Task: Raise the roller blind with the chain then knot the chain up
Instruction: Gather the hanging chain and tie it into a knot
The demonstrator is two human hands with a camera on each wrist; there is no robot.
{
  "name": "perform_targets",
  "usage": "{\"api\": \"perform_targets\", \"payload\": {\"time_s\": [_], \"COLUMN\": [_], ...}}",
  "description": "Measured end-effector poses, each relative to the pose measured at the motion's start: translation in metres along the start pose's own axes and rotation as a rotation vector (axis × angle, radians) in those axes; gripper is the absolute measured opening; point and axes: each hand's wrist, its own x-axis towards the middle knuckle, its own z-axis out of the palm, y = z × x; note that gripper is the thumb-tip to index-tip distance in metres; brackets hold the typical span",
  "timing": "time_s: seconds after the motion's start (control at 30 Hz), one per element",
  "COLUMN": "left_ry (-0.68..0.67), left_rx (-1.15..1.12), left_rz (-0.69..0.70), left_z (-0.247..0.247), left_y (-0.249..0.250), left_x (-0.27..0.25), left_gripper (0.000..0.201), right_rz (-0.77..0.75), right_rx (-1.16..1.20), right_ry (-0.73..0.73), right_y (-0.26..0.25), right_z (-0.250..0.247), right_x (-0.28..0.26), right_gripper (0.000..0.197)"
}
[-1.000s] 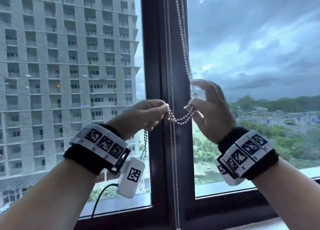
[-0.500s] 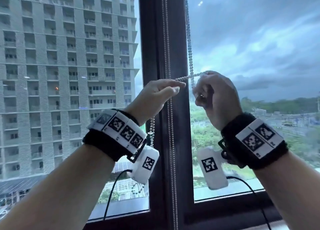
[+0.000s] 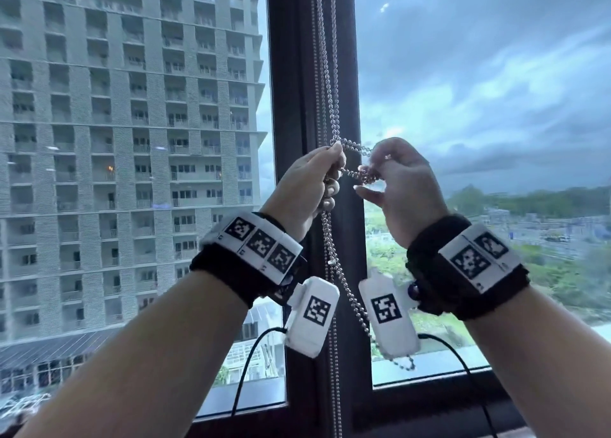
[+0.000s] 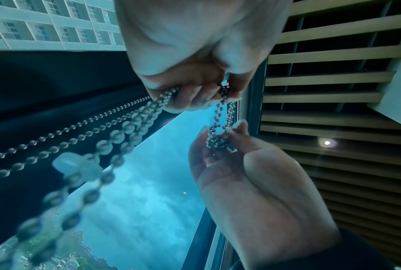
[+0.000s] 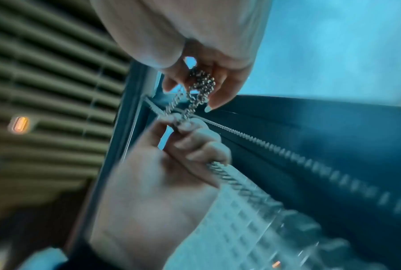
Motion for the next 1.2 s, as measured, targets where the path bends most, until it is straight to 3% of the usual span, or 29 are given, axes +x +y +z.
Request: {"api": "perform_targets", "payload": {"time_s": [0.07,0.13,0.2,0.27,0.37,0.43,0.53,0.7,0.8,1.0,1.2], "left_ry": [-0.046,-0.09,-0.156,-0.242,-0.373,-0.445,-0.488,-0.433,-0.393,-0.245,-0.238], "left_rx": [-0.035,-0.061,-0.053,-0.031,-0.066,-0.113,-0.133,0.016,0.066,0.129,0.06], "left_rz": [-0.026,-0.061,-0.09,-0.115,-0.158,-0.174,-0.2,-0.221,-0.192,-0.111,-0.096], "left_z": [-0.001,-0.001,-0.002,-0.003,-0.006,-0.01,-0.016,-0.023,-0.023,-0.024,-0.036], "left_y": [0.002,0.004,0.007,0.01,0.011,0.011,0.009,0.007,0.007,0.003,0.007], "left_x": [0.0,0.0,-0.001,-0.003,-0.007,-0.009,-0.011,-0.012,-0.013,-0.013,-0.01], "left_gripper": [0.031,0.031,0.034,0.036,0.037,0.037,0.037,0.032,0.018,0.029,0.031], "right_rz": [-0.296,-0.434,-0.37,-0.206,0.038,0.111,0.08,-0.191,-0.171,0.069,0.144], "right_rx": [-0.395,-0.551,-0.588,-0.555,-0.298,-0.182,-0.274,-0.595,-0.656,-0.164,0.279], "right_ry": [0.03,0.056,0.018,-0.121,-0.343,-0.491,-0.586,-0.432,-0.376,-0.126,-0.268], "right_y": [0.005,0.008,0.006,0.0,-0.014,-0.02,-0.022,-0.018,-0.012,-0.025,-0.03], "right_z": [0.004,0.006,0.008,0.01,0.009,0.002,-0.006,-0.01,-0.007,0.001,-0.019], "right_x": [0.001,0.006,0.013,0.015,0.007,0.001,-0.002,0.005,0.005,0.004,0.002], "right_gripper": [0.038,0.033,0.029,0.027,0.039,0.04,0.038,0.034,0.031,0.031,0.033]}}
